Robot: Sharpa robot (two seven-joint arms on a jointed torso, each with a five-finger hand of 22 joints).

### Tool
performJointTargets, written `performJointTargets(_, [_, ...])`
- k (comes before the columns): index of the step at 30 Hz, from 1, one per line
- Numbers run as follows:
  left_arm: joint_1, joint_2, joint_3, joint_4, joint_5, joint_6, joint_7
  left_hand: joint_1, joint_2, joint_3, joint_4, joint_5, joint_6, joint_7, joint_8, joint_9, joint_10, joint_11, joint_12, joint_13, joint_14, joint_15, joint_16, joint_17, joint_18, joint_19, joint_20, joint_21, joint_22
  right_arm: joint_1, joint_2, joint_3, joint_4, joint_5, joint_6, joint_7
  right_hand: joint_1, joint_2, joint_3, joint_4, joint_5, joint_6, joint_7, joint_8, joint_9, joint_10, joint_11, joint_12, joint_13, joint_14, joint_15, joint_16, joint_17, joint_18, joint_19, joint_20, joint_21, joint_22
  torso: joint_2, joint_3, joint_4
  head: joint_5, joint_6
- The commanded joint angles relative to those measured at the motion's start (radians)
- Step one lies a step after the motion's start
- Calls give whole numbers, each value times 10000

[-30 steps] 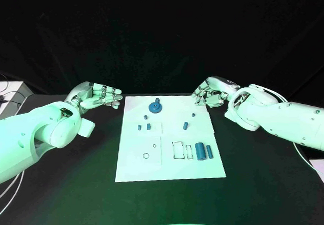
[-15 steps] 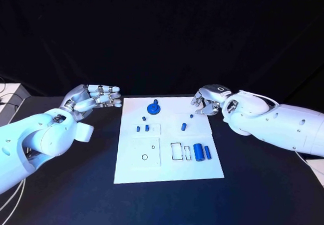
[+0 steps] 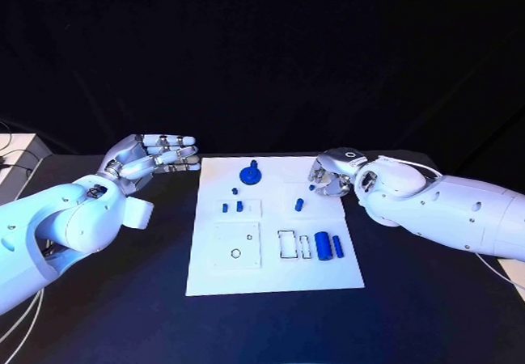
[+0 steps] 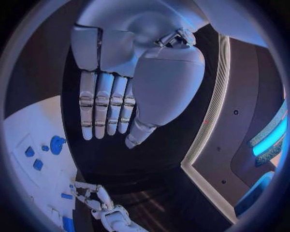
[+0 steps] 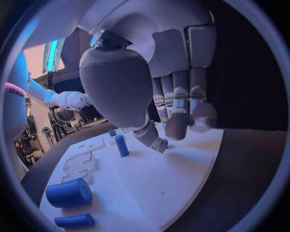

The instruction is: Assemble the parts on the task board

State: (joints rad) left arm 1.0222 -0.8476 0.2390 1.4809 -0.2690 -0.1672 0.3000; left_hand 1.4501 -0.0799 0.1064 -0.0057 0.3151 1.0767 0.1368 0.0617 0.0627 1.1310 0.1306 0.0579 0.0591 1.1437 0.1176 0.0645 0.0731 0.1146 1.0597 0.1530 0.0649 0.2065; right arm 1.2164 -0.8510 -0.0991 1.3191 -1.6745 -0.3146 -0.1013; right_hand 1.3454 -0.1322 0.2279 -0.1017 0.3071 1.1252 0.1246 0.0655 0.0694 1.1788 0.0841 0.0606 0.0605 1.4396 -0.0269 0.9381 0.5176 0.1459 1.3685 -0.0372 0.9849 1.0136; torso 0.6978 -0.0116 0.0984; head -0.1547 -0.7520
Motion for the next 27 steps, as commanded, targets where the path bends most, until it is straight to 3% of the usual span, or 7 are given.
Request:
performJointTargets(1, [-6, -6, 12, 50, 118, 15, 233, -59, 43, 6, -73, 41, -20, 74, 4, -1, -48, 10, 9, -3, 64, -36, -33, 14, 85, 103, 6, 68, -154, -52, 67, -3, -13, -159, 342, -68, 11, -53, 35, 44, 5, 33, 61, -34, 13, -10, -19, -14, -7, -43, 18, 72, -37, 90, 94, -9, -113, 118, 6, 1, -4, 18, -17])
performJointTargets(16, [-12, -29, 13, 75, 83, -60, 219, -69, 40, 82, -113, 48, -32, 132, 6, 0, -72, 26, 10, -3, 70, -33, -32, 15, 55, 217, -28, 110, -687, -196, 307, -11, -237, -55, 350, -45, -61, 98, 314, 44, 196, 155, 99, -34, 16, -55, 2, -22, -13, -85, 35, 247, -140, 151, 240, 13, -651, 481, 6, 11, -11, 16, -50])
performJointTargets(18, [-13, -30, 13, 77, 77, -70, 212, -66, 43, 97, -117, 43, -42, 148, 2, -2, -81, 27, 10, -3, 71, -39, -31, 16, 52, 227, -32, 117, -726, -202, 325, -11, -235, -15, 346, -26, -85, 149, 445, 41, 161, 180, 89, -34, 18, -42, -7, -17, -12, -86, 30, 282, -149, 147, 269, 11, -720, 574, 8, 10, -12, 35, -51])
performJointTargets(20, [-13, -31, 13, 80, 72, -81, 204, -66, 43, 97, -117, 43, -42, 148, 2, -2, -81, 27, 10, -3, 71, -39, -31, 16, 52, 227, -32, 117, -726, -208, 346, -12, -229, 21, 335, -9, -69, 267, 756, 83, -269, 201, 81, -32, 20, -21, -22, -22, -14, -92, 26, 296, -154, 148, 286, 5, -752, 626, 13, 13, -11, 36, -53])
performJointTargets(27, [-13, -37, 13, 83, 63, -100, 176, -58, 48, 120, -123, 50, -45, 162, 3, -2, -87, 32, 10, -3, 74, -37, -30, 17, 52, 237, -37, 124, -763, -220, 433, -13, -291, 80, 385, -87, -260, 294, 1381, 298, -235, 307, 58, -29, 43, 65, -47, -21, -12, -102, 6, 346, -180, 135, 346, -14, -932, 861, 5, 3, -13, 28, -77])
